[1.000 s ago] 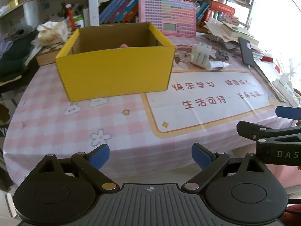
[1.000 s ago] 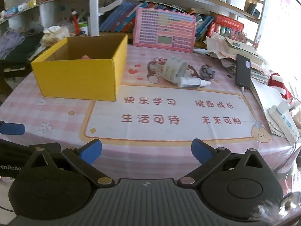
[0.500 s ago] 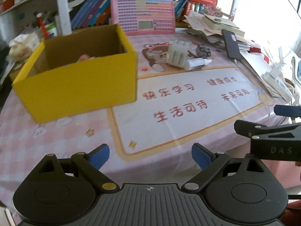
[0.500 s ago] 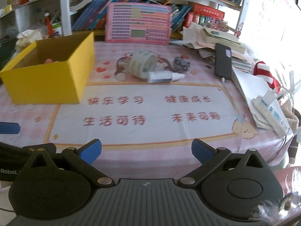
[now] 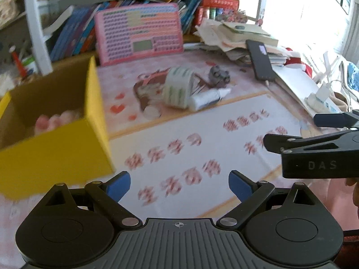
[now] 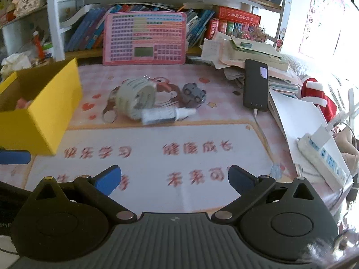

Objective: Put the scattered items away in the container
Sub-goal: 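Withdraw both open tools from the box back toward the remaining items, then grasp the grey toy car with the right tool while the left tool grasps the tape roll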

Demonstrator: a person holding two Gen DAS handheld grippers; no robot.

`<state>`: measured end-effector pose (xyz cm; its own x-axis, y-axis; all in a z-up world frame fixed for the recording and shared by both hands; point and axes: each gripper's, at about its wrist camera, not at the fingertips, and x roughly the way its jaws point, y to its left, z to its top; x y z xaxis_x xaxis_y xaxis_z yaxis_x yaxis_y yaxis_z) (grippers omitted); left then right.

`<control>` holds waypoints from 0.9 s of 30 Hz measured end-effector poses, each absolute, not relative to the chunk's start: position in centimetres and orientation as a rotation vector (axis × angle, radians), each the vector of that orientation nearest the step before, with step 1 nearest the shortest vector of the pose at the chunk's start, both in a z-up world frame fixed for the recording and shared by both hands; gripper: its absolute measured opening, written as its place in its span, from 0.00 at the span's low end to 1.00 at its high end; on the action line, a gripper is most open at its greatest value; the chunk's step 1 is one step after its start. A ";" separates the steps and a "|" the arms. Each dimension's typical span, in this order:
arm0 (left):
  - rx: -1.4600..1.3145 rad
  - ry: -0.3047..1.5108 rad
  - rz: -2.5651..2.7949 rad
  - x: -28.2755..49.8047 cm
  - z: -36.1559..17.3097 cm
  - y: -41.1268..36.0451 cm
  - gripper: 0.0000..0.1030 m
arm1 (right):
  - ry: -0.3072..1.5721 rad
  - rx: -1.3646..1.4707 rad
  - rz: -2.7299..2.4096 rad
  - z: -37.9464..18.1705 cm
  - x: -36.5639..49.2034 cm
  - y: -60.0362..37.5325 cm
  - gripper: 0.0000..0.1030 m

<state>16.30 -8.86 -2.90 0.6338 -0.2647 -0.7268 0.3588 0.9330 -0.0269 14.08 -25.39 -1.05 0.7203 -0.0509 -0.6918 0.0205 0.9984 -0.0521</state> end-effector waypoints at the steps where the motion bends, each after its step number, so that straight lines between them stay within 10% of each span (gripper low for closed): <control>1: 0.130 0.803 -0.354 16.9 -2.8 -9.4 0.93 | 0.764 -0.035 -0.036 -1.1 14.7 -26.0 1.00; 27: 0.173 0.739 -0.136 30.4 -3.3 -14.7 0.89 | 0.754 0.074 0.142 -3.3 30.3 -32.6 0.96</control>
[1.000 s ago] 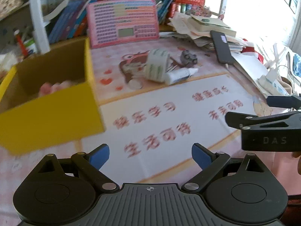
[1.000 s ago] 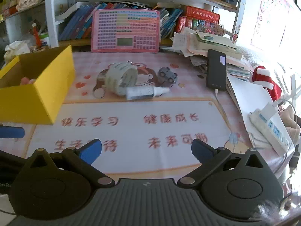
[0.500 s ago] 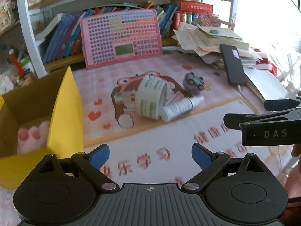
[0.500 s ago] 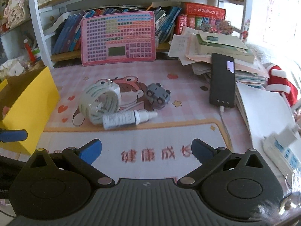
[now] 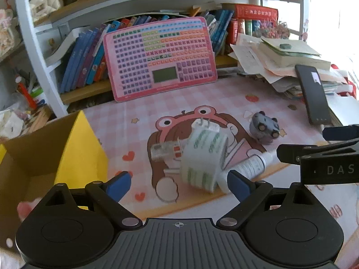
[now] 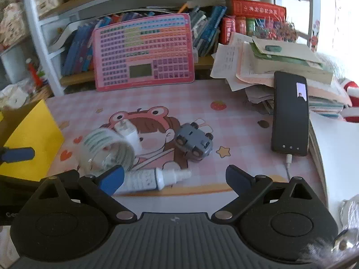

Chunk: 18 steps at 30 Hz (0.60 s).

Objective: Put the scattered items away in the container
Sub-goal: 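Grasp the grey toy car with the right tool while the left tool grasps the tape roll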

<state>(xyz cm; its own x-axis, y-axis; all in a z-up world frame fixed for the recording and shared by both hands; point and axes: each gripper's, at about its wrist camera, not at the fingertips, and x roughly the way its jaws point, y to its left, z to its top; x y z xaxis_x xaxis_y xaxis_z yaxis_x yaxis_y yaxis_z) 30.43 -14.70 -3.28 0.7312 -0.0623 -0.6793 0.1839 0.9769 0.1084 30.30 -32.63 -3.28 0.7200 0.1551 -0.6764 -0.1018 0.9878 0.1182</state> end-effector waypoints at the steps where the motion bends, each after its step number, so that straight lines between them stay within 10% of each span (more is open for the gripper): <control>1: 0.172 0.743 -0.142 30.9 -3.5 -14.9 0.88 | 0.763 0.079 0.140 -3.5 30.9 -32.8 0.96; 18: 0.138 0.823 -0.206 35.7 -6.2 -16.5 0.60 | 0.831 -0.079 0.241 -7.2 39.5 -32.9 0.96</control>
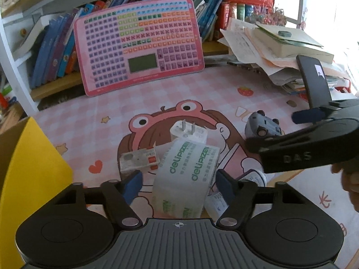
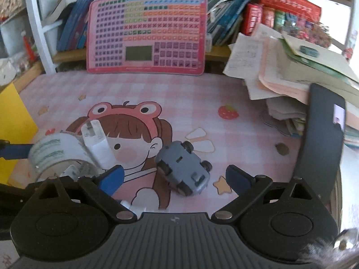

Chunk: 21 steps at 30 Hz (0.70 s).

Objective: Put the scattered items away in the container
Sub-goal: 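Grasp the grey toy car with the right tool while the left tool grasps the tape roll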

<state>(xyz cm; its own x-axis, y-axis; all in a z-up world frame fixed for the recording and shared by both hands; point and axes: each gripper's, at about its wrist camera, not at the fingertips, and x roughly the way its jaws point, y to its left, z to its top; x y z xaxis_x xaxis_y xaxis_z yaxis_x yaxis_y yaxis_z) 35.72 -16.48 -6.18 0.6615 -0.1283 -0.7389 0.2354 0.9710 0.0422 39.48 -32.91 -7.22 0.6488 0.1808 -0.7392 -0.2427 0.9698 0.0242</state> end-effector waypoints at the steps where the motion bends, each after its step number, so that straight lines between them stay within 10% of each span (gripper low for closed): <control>1: 0.133 0.830 -0.208 35.8 -6.3 -16.5 0.56 | 0.837 -0.090 0.248 -7.6 39.9 -32.8 0.96; 7: 0.118 0.846 -0.203 36.0 -6.2 -16.4 0.44 | 0.881 -0.143 0.263 -9.2 41.6 -32.2 0.58; 21: 0.070 0.796 -0.201 34.2 -4.0 -15.7 0.39 | 0.780 -0.109 0.322 -5.3 38.7 -32.2 0.57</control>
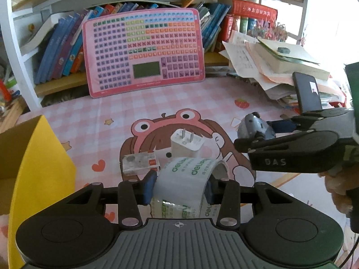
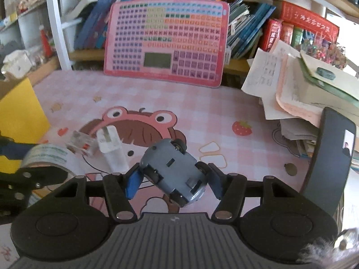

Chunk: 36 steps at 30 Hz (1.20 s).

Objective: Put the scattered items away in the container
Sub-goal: 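Grasp the grey toy car with the right tool while the left tool grasps the tape roll, then carry the toy car and tape roll up over the yellow box with both tools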

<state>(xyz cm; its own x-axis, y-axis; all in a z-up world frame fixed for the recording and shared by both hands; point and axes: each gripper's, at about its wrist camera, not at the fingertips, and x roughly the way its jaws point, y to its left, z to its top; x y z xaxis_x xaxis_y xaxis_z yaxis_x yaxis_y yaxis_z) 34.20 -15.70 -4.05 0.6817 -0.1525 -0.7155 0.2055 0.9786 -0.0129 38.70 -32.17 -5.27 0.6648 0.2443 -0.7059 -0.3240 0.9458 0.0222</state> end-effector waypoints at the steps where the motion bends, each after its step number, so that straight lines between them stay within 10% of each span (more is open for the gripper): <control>1: 0.068 0.798 -0.198 34.1 -4.0 -15.7 0.38 | 0.779 -0.097 0.324 -5.0 38.3 -32.2 0.57; 36: -0.106 0.754 -0.244 20.8 -0.6 -8.2 0.38 | 0.807 -0.010 0.304 -2.0 22.6 -28.9 0.57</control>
